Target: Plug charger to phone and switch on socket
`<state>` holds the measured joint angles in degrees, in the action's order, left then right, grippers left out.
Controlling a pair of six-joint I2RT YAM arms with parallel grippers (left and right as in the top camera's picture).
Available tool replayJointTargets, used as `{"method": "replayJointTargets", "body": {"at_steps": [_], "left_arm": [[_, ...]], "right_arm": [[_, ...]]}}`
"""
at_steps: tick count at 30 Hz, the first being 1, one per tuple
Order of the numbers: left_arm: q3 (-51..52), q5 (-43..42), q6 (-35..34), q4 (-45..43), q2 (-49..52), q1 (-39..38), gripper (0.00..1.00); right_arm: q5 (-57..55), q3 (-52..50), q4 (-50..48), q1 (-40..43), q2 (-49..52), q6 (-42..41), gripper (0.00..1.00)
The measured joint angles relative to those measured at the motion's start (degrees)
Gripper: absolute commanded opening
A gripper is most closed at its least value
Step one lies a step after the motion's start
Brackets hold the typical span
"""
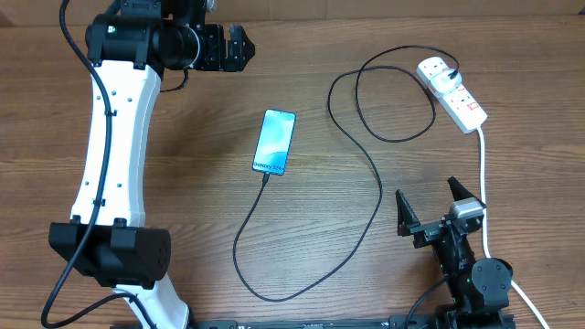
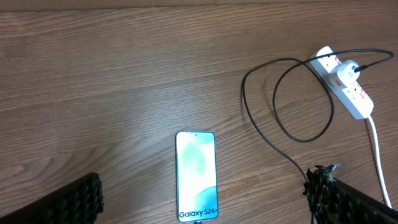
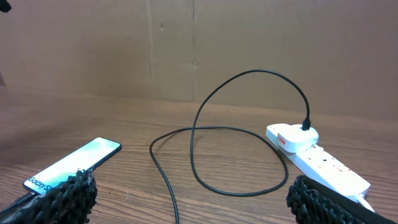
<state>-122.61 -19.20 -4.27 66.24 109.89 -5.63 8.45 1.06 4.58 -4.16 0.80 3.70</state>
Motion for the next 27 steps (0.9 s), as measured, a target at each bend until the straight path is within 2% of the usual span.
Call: {"method": "replayJointTargets", "body": {"at_steps": [12,27], "left_arm": [[0.0,0.0,0.0,0.0,0.0,0.0,1.0],[0.0,0.0,0.0,0.0,0.0,0.0,1.0]], "right_arm": [[-4.02,0.0,0.59,-0.02,0.0,-2.27,1.0],[-4.22,0.0,0.61,0.0,0.0,-0.68,1.0]]}}
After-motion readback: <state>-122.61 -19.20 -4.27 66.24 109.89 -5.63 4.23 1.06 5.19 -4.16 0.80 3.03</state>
